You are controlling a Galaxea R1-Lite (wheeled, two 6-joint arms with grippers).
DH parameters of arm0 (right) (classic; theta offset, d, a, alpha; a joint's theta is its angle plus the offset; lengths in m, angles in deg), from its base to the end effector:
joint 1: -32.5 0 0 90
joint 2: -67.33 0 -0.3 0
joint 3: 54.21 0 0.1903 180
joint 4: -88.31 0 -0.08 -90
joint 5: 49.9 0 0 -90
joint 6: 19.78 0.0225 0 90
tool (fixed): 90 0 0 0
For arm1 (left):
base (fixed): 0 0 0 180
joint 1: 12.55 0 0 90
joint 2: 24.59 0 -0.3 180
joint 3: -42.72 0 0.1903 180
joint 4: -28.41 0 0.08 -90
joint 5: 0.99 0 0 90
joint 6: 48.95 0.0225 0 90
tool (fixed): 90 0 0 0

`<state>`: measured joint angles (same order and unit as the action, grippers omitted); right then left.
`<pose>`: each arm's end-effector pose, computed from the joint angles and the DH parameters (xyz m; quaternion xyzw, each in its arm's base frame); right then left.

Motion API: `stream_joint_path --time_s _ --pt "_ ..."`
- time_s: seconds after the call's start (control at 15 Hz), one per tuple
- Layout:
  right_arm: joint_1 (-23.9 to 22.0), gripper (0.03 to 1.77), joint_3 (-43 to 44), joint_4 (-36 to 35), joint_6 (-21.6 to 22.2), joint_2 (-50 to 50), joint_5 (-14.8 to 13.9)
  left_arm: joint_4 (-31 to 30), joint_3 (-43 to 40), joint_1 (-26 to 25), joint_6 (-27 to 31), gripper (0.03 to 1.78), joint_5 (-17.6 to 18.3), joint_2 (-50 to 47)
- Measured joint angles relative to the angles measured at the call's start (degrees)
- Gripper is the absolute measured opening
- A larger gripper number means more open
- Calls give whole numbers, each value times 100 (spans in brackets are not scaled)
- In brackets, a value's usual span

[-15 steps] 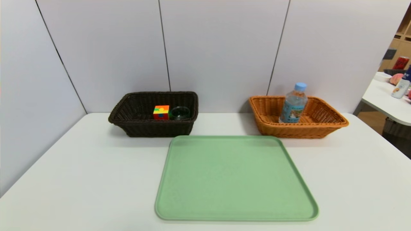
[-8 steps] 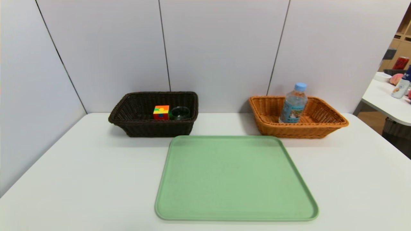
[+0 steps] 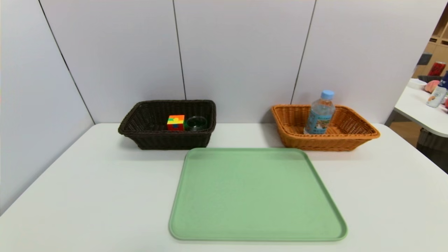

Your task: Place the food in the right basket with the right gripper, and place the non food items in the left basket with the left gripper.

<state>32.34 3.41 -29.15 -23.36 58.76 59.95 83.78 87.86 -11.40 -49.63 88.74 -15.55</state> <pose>-0.0735 0.0078 0.1648 -0.0102 0.1103 0.1733 0.9786 -0.0457 0.0010 0.1254 -0.0038 0.1674 -0.0066 0.9859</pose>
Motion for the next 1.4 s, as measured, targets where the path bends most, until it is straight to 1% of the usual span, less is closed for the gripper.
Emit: stream_joint_path --time_s 0.2,0.33,0.4,0.53,0.67,0.8,0.93,1.07,1.2,1.27,1.33,1.4 --pt "9 170 -22 -37 -16 182 -1 -508 -282 0 13 169 49 -162" --pt "16 170 -173 -277 -13 334 2 -942 -557 0 87 169 45 -254" --pt "16 170 -372 -566 -7 436 -11 -1248 -741 0 128 169 43 -311" --pt "18 170 -855 -1368 12 638 -105 -1775 -1073 -2 150 169 45 -452" --pt "23 170 -1254 -2026 26 758 -378 -1996 -1293 -13 154 169 45 -636" --pt "23 170 -1602 -2482 30 822 -583 -2164 -1536 -24 139 169 27 -794" --pt "23 170 -2011 -2911 21 850 -808 -2599 -1790 -24 143 169 27 -863" --pt "23 170 -2437 -3306 -2 857 -1130 -2909 -1976 -27 145 169 32 -892" --pt "23 170 -2848 -3675 -2 862 -1331 -2979 -2046 -27 141 169 27 -901" --pt "23 170 -3012 -3853 -5 862 -1488 -3005 -2065 -27 137 169 27 -903" --pt "23 170 -3150 -3969 -13 862 -1652 -3007 -2072 -27 117 169 24 -903" --pt "23 170 -3274 -3990 -2 862 -1751 -3010 -2076 -27 93 169 16 -903"
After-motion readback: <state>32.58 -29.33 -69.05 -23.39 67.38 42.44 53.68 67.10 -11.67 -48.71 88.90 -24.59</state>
